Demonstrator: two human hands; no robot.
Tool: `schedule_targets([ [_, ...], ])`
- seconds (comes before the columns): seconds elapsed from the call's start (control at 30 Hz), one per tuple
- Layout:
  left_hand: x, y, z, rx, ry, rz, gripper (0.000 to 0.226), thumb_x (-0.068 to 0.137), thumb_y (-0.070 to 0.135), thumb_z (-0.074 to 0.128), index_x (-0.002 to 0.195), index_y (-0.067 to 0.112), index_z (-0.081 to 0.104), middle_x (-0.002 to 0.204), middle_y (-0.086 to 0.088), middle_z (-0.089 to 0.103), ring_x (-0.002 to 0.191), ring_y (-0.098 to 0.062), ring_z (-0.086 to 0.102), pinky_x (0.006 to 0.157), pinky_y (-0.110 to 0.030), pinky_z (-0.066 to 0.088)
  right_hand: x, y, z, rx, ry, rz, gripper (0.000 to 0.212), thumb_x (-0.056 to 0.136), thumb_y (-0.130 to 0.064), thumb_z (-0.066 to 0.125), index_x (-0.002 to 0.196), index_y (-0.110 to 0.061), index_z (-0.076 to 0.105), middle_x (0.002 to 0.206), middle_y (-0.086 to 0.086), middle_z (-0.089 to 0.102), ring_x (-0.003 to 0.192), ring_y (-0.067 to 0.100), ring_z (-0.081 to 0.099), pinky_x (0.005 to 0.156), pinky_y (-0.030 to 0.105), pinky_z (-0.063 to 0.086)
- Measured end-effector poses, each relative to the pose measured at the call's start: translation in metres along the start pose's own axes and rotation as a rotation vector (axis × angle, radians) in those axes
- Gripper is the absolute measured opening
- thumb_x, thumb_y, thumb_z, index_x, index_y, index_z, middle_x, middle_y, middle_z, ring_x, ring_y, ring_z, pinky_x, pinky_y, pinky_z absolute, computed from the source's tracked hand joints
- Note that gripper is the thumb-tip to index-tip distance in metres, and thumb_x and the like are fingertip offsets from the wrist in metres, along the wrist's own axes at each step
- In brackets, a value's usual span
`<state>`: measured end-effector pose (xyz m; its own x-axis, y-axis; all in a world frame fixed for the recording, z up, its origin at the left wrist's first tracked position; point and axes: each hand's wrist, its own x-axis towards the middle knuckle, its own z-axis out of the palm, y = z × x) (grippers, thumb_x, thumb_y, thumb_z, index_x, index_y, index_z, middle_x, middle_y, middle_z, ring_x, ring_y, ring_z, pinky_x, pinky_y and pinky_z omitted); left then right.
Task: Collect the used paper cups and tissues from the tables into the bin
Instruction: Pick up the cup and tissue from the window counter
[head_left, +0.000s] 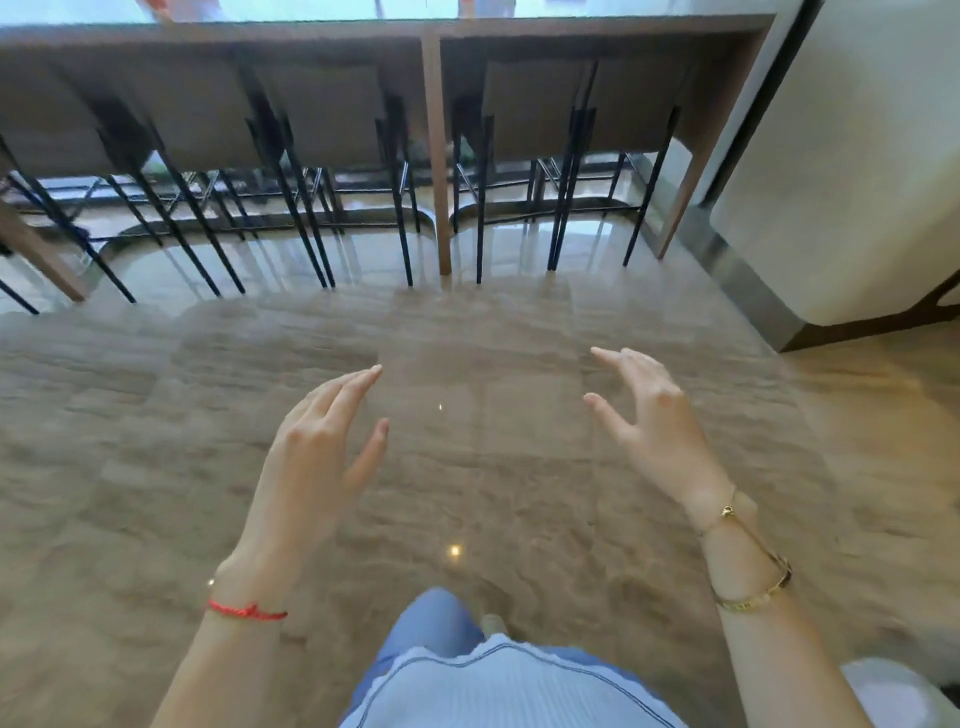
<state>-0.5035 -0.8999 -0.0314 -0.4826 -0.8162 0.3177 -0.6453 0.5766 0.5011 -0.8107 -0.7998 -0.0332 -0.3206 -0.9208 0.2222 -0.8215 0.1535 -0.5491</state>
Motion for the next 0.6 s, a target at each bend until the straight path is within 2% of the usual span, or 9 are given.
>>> schedule_targets([
  [0.3,0.18,-0.05,0.071,0.008,-0.004,-0.047,0.047,0.089,0.019,0.063,0.135,0.015,0.053,0.13,-0.001,0.058,0.123,-0.019,0.052,0.105,-0.04,0.041,0.189,0.069,0.039,0.032,-0.028,0.015,0.047,0.09,-0.03,0.062,0.134,-0.019,0.051,0.135,0.001,0.054,0.137,0.016,0.035,0.113,0.037,0.029],
  [0.47,0.321,-0.077,0.109,0.005,-0.003,-0.041,0.048,0.091,0.023,0.061,0.137,0.017,0.05,0.131,0.0,0.057,0.124,-0.018,0.05,0.106,-0.04,0.041,0.317,0.105,0.056,0.034,-0.02,0.025,0.046,0.09,-0.03,0.062,0.133,-0.019,0.051,0.134,0.001,0.055,0.136,0.015,0.037,0.113,0.036,0.029],
  [0.6,0.444,-0.088,0.131,0.007,-0.025,0.014,0.049,0.092,0.024,0.059,0.139,0.017,0.049,0.132,-0.002,0.057,0.124,-0.021,0.052,0.105,-0.045,0.042,0.428,0.125,0.051,0.049,0.026,0.04,0.046,0.09,-0.032,0.061,0.133,-0.021,0.05,0.135,-0.002,0.053,0.136,0.011,0.035,0.113,0.031,0.028],
])
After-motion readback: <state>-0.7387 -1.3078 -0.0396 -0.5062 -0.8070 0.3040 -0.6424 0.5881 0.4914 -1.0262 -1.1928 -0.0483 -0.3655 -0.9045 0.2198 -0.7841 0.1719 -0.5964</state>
